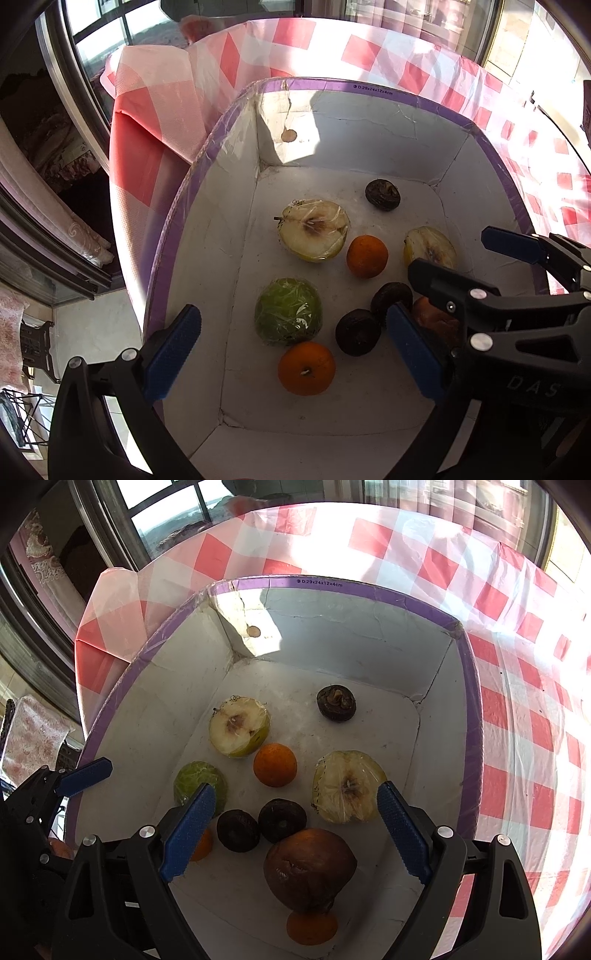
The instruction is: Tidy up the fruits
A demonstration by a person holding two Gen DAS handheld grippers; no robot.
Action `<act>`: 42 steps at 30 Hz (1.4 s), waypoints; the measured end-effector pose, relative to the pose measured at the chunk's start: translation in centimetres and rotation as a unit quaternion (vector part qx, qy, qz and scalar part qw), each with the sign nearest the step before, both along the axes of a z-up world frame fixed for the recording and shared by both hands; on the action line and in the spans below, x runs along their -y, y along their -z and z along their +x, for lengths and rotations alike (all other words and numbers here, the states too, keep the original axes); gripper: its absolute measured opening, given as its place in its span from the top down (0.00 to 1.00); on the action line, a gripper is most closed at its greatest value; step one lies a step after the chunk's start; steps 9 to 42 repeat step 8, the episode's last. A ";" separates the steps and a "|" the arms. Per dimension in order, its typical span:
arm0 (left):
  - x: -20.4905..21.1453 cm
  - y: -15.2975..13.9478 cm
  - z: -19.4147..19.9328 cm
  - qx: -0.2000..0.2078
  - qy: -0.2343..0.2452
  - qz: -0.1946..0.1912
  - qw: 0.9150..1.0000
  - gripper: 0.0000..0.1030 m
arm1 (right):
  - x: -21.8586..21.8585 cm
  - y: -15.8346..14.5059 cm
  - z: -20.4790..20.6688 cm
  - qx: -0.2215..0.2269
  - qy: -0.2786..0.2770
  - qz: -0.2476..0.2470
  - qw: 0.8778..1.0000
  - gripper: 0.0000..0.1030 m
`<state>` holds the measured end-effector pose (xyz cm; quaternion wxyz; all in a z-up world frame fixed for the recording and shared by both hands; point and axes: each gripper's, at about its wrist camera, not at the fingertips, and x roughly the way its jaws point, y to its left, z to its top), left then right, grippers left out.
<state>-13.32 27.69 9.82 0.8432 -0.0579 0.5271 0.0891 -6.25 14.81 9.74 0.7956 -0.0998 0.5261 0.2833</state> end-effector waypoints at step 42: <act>0.7 0.6 0.0 -0.017 0.006 0.027 0.999 0.02 | -0.4 -0.2 -0.3 0.002 -0.012 0.001 1.000 0.16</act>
